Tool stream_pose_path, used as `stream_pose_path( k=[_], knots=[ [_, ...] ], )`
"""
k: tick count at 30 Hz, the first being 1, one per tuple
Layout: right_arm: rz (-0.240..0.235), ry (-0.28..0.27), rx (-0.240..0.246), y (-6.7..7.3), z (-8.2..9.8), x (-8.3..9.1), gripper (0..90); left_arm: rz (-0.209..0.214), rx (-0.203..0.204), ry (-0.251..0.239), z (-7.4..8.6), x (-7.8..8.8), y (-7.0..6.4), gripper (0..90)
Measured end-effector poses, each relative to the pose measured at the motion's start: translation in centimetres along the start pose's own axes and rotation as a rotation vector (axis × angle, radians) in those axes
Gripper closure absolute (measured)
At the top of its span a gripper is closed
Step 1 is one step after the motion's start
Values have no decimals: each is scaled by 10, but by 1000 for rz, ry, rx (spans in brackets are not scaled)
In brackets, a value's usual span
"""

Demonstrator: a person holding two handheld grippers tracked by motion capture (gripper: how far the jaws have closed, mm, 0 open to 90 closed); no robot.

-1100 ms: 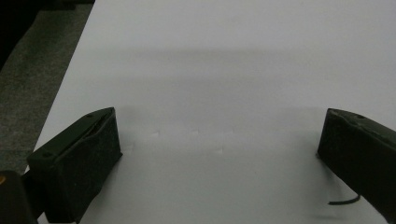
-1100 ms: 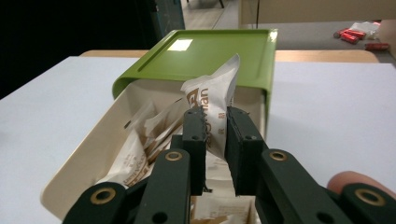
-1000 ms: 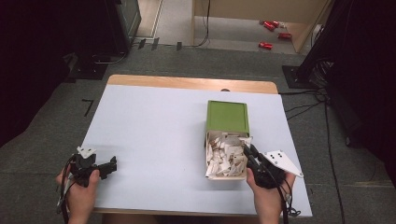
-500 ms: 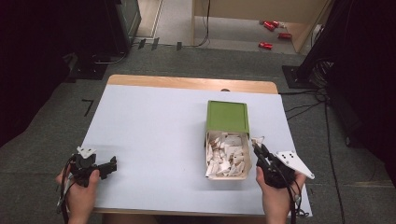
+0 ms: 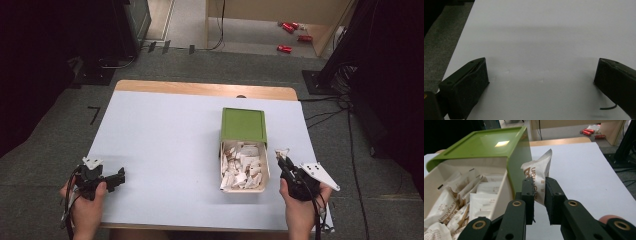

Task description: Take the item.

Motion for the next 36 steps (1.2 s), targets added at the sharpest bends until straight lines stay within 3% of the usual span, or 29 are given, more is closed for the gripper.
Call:
stream_pose_path(
  k=[4,15,19,36],
  knots=[
    [3,24,-16,-7,6,-5,797,0,0,0,0,0,0,0],
    [77,99,-19,-34,30,-22,790,0,0,0,0,0,0,0],
    [83,121,-26,-41,37,-26,788,0,0,0,0,0,0,0],
    [99,204,-22,-50,54,-41,774,0,0,0,0,0,0,0]
  ],
)
Point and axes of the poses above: each handheld gripper's, and its own axes: x roughly backward along the jaws, z roughly out of its underside, y roughly to its left, the point moved 6 cm from there along -x, roughly forward along the jaws, and after that the axes turned 1 degree about z, right-handed, at the moved point
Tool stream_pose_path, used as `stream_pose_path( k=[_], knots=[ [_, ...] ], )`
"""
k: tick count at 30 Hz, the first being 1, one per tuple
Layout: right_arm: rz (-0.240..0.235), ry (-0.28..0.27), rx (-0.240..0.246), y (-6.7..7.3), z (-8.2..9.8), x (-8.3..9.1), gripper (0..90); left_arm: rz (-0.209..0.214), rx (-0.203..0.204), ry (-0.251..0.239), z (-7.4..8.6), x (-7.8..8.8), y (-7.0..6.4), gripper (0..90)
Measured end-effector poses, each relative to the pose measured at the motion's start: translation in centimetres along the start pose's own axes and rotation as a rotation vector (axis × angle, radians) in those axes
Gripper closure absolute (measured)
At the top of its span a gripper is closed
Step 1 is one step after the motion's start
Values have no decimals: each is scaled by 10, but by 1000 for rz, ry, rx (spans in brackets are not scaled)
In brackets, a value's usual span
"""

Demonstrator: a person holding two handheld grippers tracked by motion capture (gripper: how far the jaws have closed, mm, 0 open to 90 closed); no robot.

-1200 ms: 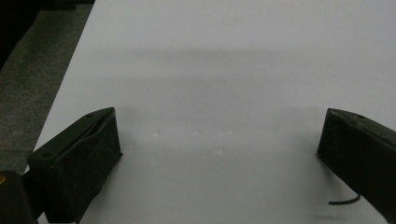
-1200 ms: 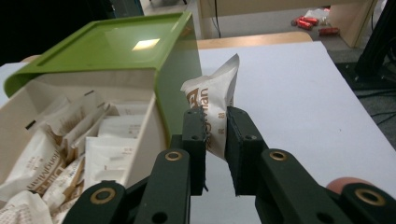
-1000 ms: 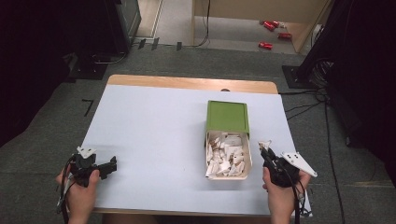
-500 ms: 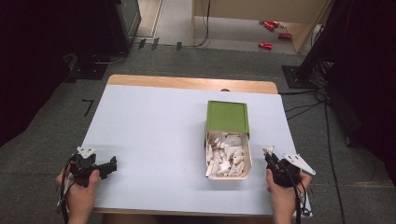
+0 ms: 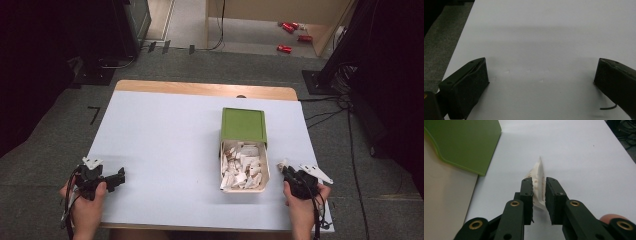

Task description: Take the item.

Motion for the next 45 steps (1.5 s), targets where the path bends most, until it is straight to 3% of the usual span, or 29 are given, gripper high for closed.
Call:
stream_pose_path(
  k=[15,20,24,27,34,45],
  knots=[
    [5,17,-10,-2,2,0,725,0,0,0,0,0,0,0],
    [-5,17,-26,-1,-2,3,607,0,0,0,0,0,0,0],
    [13,12,-23,0,-4,6,421,0,0,-1,0,0,0,0],
    [-3,31,-28,2,-5,8,317,0,0,0,0,0,0,0],
    [-15,31,-47,3,-8,14,249,0,0,0,0,0,0,0],
    [-27,25,-18,11,-13,22,221,0,0,0,0,0,0,0]
  ],
)
Point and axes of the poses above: each handheld gripper's, and its own axes: x roughly backward along the jaws, z roughly out of its underside, y roughly to its left, the point moved 6 cm from there along -x, roughly forward along the jaws, and after that the axes turned 1 degree about z, right-handed, at the moved point
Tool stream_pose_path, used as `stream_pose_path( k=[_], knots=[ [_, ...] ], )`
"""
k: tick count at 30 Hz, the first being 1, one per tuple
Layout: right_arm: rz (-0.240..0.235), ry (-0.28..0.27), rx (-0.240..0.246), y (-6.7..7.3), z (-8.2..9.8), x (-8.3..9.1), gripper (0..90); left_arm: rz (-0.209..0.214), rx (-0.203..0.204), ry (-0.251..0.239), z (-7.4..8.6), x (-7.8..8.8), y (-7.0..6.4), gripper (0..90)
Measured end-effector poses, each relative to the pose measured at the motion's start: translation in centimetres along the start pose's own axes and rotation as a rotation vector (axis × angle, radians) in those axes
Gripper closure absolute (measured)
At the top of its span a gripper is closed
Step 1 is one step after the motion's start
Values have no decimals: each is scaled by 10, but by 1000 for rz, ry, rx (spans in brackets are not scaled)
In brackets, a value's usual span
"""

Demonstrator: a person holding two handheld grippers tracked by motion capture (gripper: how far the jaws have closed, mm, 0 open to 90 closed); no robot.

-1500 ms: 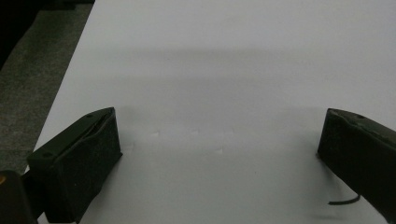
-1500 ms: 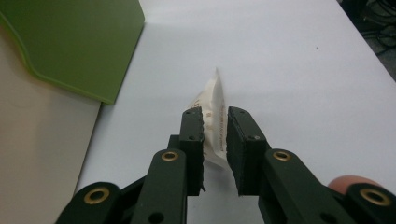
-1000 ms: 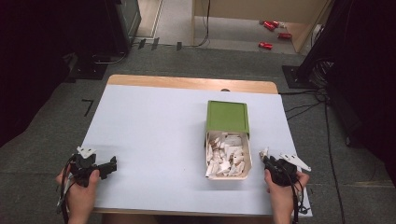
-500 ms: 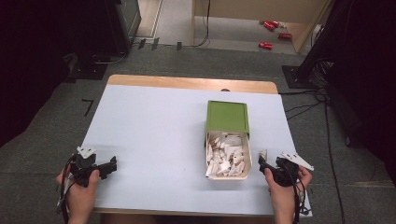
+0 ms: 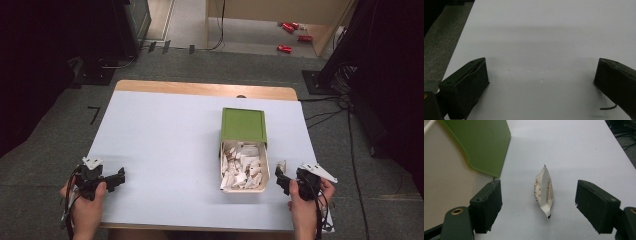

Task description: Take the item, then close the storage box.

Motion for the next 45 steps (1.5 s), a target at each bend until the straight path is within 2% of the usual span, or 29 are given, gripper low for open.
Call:
stream_pose_path(
  k=[15,31,45],
  knots=[
    [-7,-33,1,11,-10,15,242,0,0,1,0,0,0,0],
    [-50,-97,9,32,-27,46,262,0,0,0,0,0,0,0],
    [-99,-94,57,57,-21,46,284,0,0,0,0,0,0,0]
  ],
)
Point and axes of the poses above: each handheld gripper's, and its own axes: x roughly backward along the jaws, z roughly out of its underside, y roughly to its left, the point moved 6 cm from there along -x, roughly forward along the jaws, and after that the axes turned 1 degree about z, right-handed, at the moved point
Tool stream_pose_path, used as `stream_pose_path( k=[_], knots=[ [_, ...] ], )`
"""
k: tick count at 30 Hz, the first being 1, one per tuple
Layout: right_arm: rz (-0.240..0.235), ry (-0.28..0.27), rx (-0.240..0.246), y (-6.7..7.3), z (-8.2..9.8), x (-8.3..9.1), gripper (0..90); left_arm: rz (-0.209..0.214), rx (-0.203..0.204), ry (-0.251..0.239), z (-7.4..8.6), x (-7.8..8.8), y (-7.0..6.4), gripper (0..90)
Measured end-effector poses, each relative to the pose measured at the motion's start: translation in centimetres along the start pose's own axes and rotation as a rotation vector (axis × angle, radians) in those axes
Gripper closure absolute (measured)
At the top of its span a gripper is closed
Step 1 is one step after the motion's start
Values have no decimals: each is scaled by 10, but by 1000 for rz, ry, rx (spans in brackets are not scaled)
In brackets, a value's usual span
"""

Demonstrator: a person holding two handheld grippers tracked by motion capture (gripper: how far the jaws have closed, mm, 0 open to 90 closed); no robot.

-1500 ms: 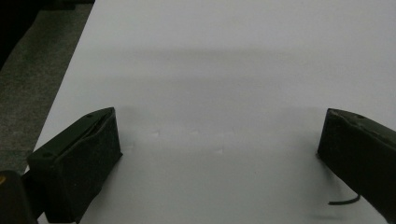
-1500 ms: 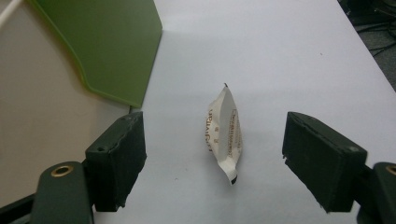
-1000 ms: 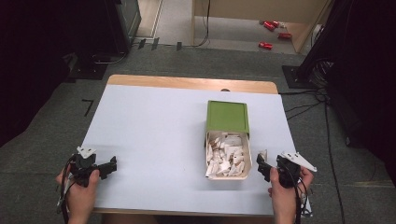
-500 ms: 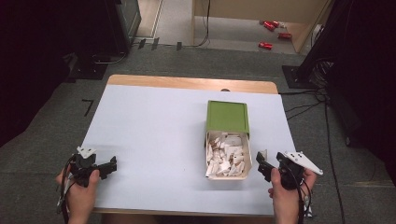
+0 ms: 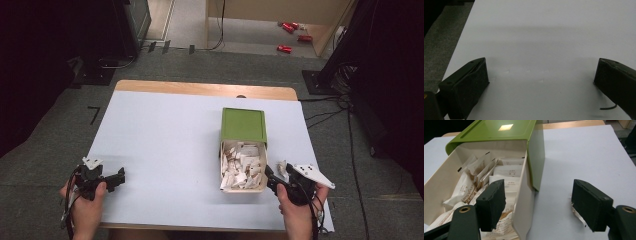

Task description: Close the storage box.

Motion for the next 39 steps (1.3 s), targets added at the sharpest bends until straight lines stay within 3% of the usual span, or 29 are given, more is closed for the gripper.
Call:
stream_pose_path(
  k=[9,23,39],
  knots=[
    [-3,13,8,6,8,-2,435,0,0,1,0,0,0,0],
    [7,51,20,7,24,-9,571,0,0,1,0,0,0,0],
    [9,62,61,8,34,-13,625,0,0,1,0,0,0,0]
  ],
)
Point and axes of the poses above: each handheld gripper's, and its own axes: x roughly backward along the jaws, z roughly out of its underside, y roughly to its left, the point moved 6 cm from there along -x, roughly forward along the jaws, and after that the axes turned 1 degree about z, right-handed, at the moved point
